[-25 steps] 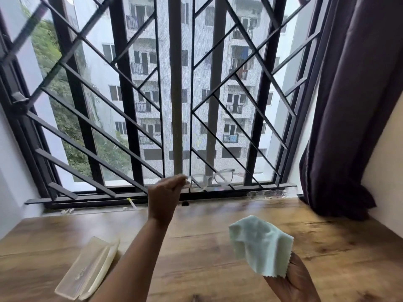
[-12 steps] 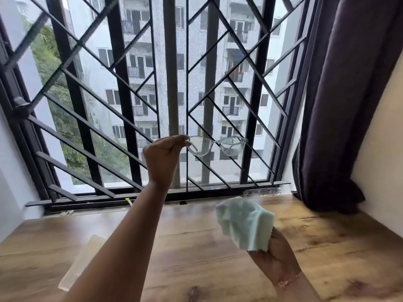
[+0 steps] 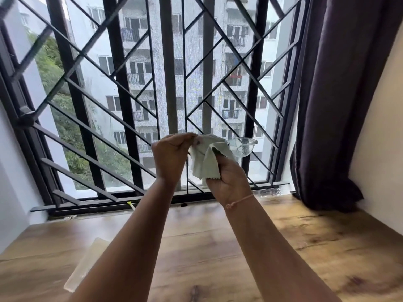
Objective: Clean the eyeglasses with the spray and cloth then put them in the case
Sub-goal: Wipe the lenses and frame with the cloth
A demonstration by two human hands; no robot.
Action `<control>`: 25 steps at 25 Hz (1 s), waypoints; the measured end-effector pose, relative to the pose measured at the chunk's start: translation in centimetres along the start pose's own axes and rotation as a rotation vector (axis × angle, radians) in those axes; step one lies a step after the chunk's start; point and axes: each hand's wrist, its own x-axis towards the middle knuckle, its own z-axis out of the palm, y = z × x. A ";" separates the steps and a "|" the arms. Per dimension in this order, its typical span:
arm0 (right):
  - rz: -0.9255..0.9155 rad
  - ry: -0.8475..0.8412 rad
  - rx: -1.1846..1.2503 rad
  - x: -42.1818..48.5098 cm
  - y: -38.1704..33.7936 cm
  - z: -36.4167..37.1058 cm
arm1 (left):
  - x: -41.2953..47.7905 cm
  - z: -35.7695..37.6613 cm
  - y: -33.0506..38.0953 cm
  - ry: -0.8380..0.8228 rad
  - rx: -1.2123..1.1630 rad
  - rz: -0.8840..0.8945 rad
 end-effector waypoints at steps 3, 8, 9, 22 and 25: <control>-0.042 0.067 -0.036 0.2 0.4 0.9 | -0.1 -0.1 0.2 -0.005 0.012 0.016; -0.093 0.227 -0.067 0.9 0.4 2.1 | -0.5 -0.1 0.2 0.016 -0.017 -0.009; -0.092 0.234 -0.074 1.0 0.5 2.3 | -0.6 -0.1 0.2 0.020 -0.003 0.000; -0.030 0.005 0.102 -0.2 0.9 1.2 | -1.2 -1.0 0.4 0.102 0.085 0.010; -0.052 0.030 0.017 -0.8 1.5 1.0 | -1.8 -0.9 0.6 0.097 0.064 -0.007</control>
